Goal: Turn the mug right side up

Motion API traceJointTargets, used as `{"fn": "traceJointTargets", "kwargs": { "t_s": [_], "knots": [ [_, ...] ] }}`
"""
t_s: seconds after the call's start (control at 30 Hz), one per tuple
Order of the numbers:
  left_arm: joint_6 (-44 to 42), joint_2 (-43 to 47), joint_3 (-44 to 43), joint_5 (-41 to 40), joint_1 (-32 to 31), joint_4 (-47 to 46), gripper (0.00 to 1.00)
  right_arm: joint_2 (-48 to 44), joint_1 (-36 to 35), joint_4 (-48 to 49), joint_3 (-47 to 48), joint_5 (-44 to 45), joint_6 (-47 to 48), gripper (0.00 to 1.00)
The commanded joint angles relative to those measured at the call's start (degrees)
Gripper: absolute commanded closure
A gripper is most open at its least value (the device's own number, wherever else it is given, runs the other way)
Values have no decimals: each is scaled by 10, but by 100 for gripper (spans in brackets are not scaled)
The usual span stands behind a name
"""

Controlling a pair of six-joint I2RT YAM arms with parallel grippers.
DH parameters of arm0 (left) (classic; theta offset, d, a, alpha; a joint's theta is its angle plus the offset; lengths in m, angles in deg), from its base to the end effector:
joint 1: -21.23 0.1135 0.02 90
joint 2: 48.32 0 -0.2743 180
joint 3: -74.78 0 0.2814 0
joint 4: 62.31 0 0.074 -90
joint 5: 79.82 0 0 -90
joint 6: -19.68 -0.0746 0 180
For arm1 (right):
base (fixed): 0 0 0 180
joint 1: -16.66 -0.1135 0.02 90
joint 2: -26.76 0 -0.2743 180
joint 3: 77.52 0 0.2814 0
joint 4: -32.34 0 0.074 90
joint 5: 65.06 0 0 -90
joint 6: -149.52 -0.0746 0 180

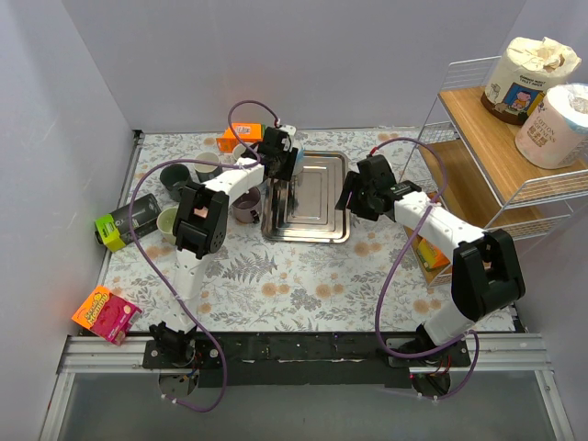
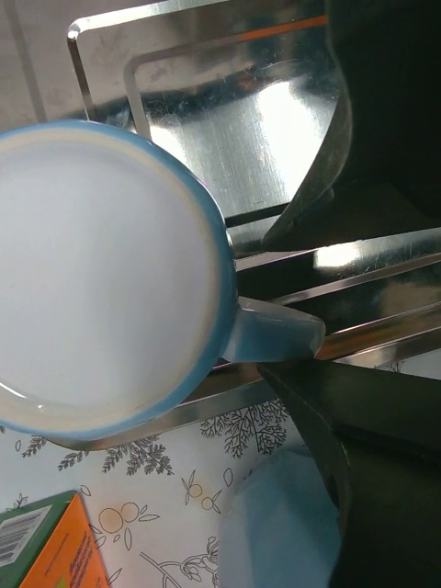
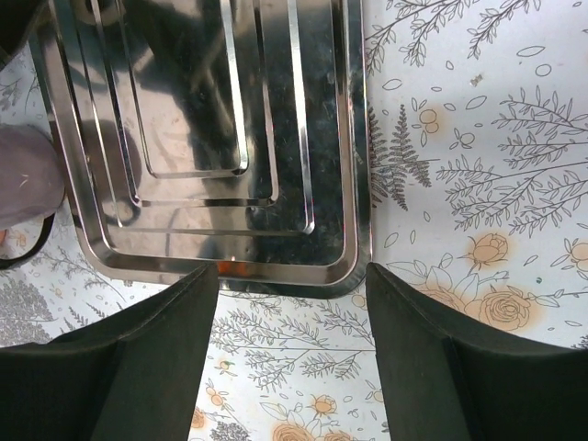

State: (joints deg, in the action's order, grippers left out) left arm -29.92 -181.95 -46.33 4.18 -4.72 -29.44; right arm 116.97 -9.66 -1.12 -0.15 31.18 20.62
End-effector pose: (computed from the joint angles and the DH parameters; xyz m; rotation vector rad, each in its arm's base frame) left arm 0.5322 -0.2503 0.1455 -0.3531 2.3749 -0.4335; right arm 0.3601 0.1691 0.2181 0.3167 2.3916 0.4105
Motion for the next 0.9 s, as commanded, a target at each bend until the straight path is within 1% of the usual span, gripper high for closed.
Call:
{"fn": "traceJointTargets", "kwargs": {
  "t_s": [0.0, 0.07, 0.23, 0.3, 0.4, 0.5, 0.53, 0.7, 0.8, 0.83, 0.87],
  "knots": [
    [6, 35, -6, 5, 1, -12, 55, -20, 1, -2, -4, -7, -7, 28],
    [9, 37, -6, 4, 1, -14, 55, -24, 1, -2, -7, -6, -7, 28],
    [13, 37, -14, -2, 1, -18, 46, -24, 2, -1, -13, -9, -9, 29],
    [13, 38, -21, -5, 1, -19, 46, -23, 1, -1, -12, -9, -9, 29],
    [13, 38, -26, -7, 1, -19, 48, -17, 1, -2, -9, -11, -8, 29],
    [14, 40, -26, -7, 0, -19, 54, -13, 1, -1, -5, -13, -7, 30],
    [17, 41, -25, -9, 1, -22, 57, -12, 2, -1, -5, -15, -7, 30],
    [18, 41, -29, -16, 0, -28, 60, -4, 1, -1, -2, -18, -5, 30],
    [15, 39, -35, -18, 1, -30, 59, 0, 1, -2, 1, -21, -3, 30],
    [15, 38, -38, -17, 1, -29, 60, 1, 1, -2, 1, -21, -3, 30],
    [16, 38, -39, -16, 1, -29, 66, 2, 1, -2, 2, -21, -3, 30]
  ]
}}
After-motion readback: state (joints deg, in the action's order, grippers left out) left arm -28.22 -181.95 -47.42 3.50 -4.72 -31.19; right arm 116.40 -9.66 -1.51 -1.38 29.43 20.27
